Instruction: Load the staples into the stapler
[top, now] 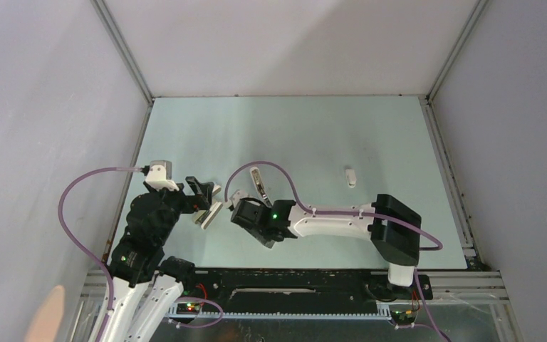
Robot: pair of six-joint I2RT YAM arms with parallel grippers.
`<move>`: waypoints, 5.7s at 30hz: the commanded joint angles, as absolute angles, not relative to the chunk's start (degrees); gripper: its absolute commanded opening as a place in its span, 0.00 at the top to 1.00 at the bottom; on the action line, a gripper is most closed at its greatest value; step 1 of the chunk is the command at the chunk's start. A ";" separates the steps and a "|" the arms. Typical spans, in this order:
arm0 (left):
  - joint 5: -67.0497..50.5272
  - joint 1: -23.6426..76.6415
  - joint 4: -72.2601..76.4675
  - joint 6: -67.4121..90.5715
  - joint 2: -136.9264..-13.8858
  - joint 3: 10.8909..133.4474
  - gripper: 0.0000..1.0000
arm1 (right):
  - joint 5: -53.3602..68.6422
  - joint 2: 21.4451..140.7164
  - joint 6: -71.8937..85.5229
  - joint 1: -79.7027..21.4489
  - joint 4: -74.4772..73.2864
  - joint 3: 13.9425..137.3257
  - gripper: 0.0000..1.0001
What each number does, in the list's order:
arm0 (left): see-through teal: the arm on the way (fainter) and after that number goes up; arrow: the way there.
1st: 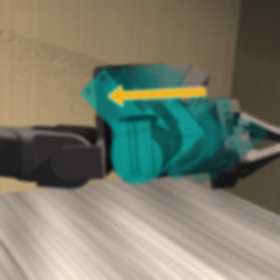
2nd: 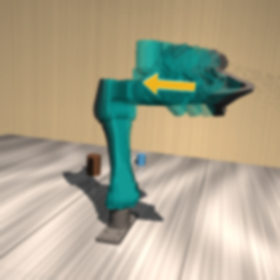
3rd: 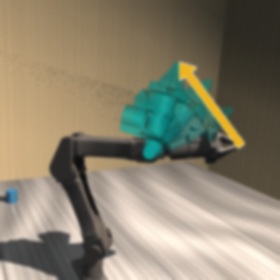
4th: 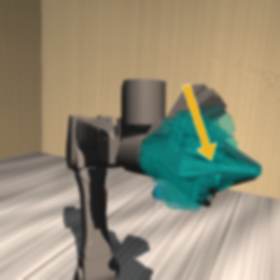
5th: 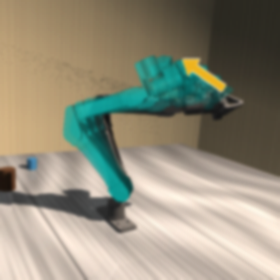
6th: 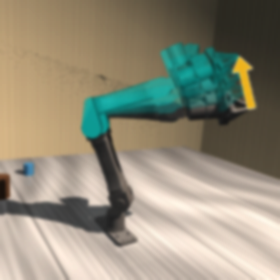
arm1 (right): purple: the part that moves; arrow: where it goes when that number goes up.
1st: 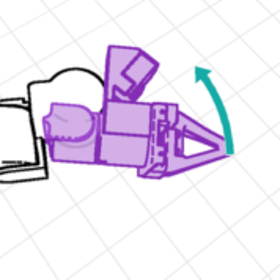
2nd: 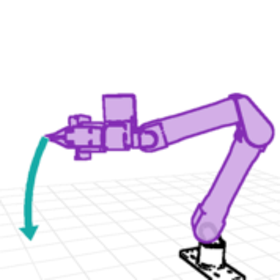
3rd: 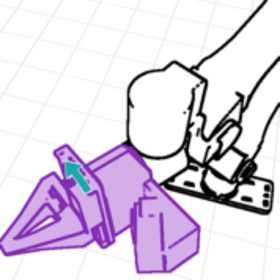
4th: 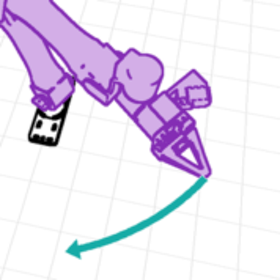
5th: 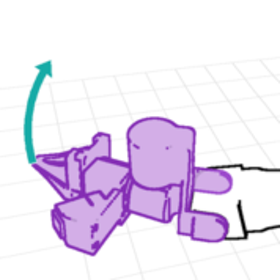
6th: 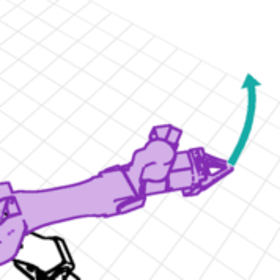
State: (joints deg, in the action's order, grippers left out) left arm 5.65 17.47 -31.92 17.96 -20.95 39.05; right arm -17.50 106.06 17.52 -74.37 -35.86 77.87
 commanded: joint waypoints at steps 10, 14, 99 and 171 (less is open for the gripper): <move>4.83 16.96 -30.49 18.28 -21.26 39.01 0.02 | -13.10 109.42 19.47 -73.14 -32.38 76.29 0.70; 4.75 16.97 -30.47 18.28 -21.26 39.02 0.02 | -12.65 110.50 20.00 -73.21 -32.12 76.01 0.71; 4.51 16.79 -30.35 18.28 -21.53 39.02 0.02 | -22.87 90.81 37.86 -65.62 -20.79 48.63 0.85; 4.00 16.79 -30.46 18.02 -20.02 39.11 0.02 | -9.40 97.26 28.76 -60.48 -41.82 66.96 0.83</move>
State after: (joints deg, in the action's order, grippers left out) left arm 5.15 17.32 -31.86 17.96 -20.53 39.05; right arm -7.75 102.63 28.82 -60.51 -43.53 65.04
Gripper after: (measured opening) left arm 0.985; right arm 0.181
